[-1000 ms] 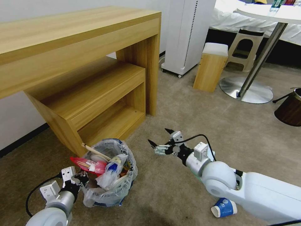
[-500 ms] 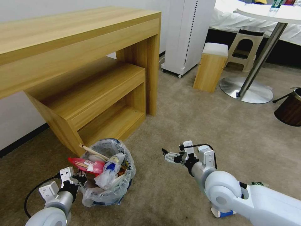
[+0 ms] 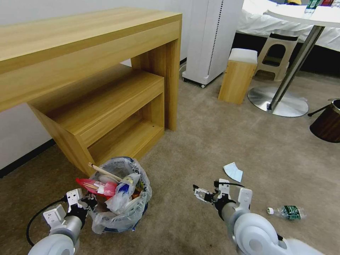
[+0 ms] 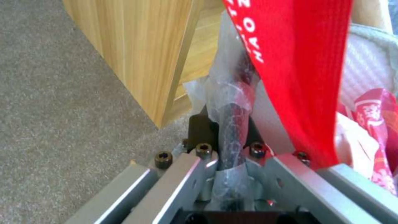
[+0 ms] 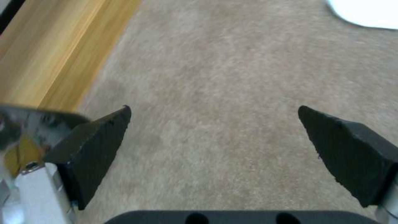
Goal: Pick up the trash bin and place the garbage on the floor into it.
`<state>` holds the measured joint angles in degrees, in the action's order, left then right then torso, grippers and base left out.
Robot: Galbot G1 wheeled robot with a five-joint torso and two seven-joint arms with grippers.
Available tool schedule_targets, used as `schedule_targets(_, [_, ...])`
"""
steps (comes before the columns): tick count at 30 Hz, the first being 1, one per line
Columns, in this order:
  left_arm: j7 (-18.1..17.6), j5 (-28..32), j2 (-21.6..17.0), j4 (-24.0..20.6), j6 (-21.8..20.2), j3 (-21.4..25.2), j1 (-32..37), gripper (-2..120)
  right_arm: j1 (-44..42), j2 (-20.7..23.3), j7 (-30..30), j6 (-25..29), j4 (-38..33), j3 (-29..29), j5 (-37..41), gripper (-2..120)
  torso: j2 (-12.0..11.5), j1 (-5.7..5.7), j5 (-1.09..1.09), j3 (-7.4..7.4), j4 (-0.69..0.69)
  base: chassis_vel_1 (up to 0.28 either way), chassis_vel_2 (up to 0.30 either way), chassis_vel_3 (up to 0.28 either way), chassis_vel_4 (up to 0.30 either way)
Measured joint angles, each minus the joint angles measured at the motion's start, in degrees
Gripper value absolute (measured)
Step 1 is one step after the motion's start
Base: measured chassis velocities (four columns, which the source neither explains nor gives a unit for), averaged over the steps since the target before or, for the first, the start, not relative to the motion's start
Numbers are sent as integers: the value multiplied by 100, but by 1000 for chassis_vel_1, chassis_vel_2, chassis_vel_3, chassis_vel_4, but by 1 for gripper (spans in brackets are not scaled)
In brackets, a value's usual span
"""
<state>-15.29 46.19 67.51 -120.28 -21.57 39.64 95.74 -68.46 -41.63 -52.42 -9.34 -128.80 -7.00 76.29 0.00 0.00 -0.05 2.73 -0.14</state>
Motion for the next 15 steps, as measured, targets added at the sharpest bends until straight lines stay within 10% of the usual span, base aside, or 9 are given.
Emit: schedule_targets(15, [-28,-8,-8,-3,4,42,36,0,-1040,-971,-1003,-115,-449,1400,10,98,0,0,0,0,0,0,0,0,0])
